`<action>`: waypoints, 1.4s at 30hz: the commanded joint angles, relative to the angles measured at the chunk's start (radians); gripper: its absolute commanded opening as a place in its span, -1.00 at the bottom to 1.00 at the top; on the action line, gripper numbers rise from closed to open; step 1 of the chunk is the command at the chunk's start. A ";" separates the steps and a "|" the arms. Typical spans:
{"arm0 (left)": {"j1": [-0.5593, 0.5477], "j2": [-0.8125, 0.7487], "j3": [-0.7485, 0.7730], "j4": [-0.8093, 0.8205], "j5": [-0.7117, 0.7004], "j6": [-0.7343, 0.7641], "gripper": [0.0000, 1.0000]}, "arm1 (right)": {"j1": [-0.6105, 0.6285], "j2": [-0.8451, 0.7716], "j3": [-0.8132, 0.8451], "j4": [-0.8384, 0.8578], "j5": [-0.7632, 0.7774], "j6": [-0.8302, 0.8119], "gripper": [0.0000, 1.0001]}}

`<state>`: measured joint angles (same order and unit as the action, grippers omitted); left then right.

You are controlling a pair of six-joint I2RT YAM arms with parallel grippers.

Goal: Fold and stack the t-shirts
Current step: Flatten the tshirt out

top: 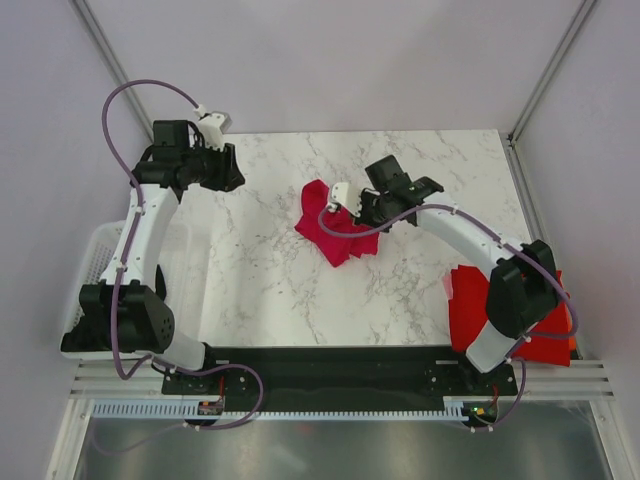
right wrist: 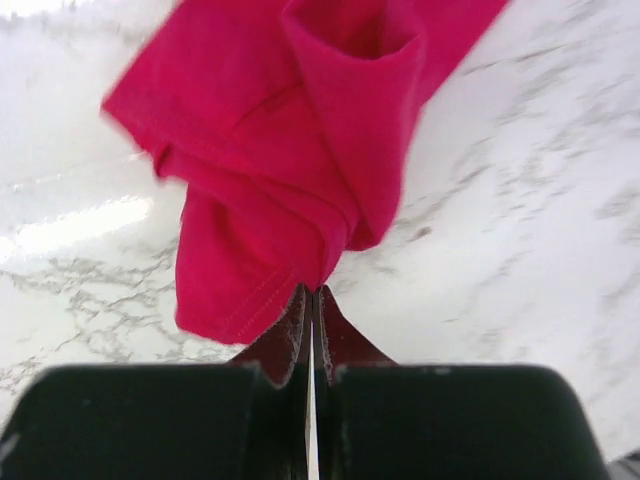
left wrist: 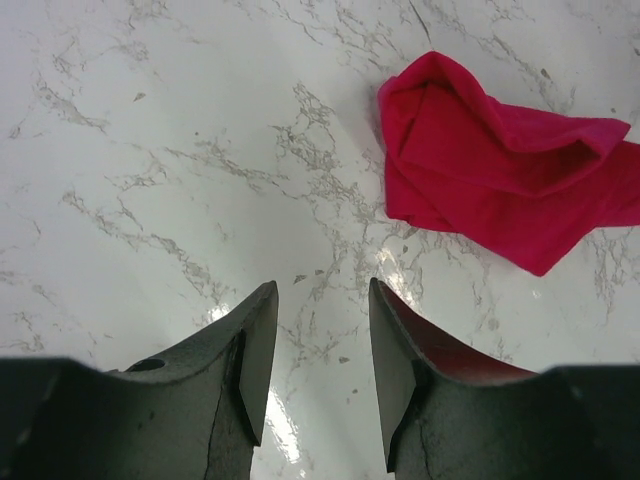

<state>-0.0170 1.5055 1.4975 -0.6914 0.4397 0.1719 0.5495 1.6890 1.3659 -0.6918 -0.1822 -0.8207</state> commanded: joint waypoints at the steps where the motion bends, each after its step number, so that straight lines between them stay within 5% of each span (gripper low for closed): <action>1: 0.005 0.007 0.056 0.039 0.027 -0.026 -0.01 | 0.010 -0.124 0.189 0.003 -0.039 0.009 -1.00; 11: 0.005 0.005 0.110 0.046 0.016 -0.028 -0.02 | 0.139 -0.117 0.597 0.001 -0.050 -0.188 -1.00; 15: 0.005 -0.008 0.132 0.044 0.004 -0.029 -0.02 | 0.141 -0.032 0.766 0.017 -0.020 -0.241 -1.00; 21: 0.005 -0.048 0.113 0.044 -0.013 -0.017 -0.01 | 0.139 0.011 0.783 0.096 0.027 -0.307 -1.00; 27: 0.005 -0.068 0.093 0.043 -0.022 -0.012 -0.01 | 0.132 0.123 1.073 0.182 0.021 -0.331 -1.00; 34: 0.005 -0.071 0.083 0.043 -0.015 -0.026 -0.02 | 0.132 0.041 1.012 0.273 0.024 -0.316 -1.00; 42: -0.006 -0.067 -0.020 0.049 0.077 -0.080 -0.06 | 0.121 0.015 0.806 0.235 0.249 -0.235 -1.00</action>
<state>-0.0174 1.4597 1.5414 -0.6628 0.4522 0.1520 0.6811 1.6787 2.2070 -0.4850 -0.0574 -1.1110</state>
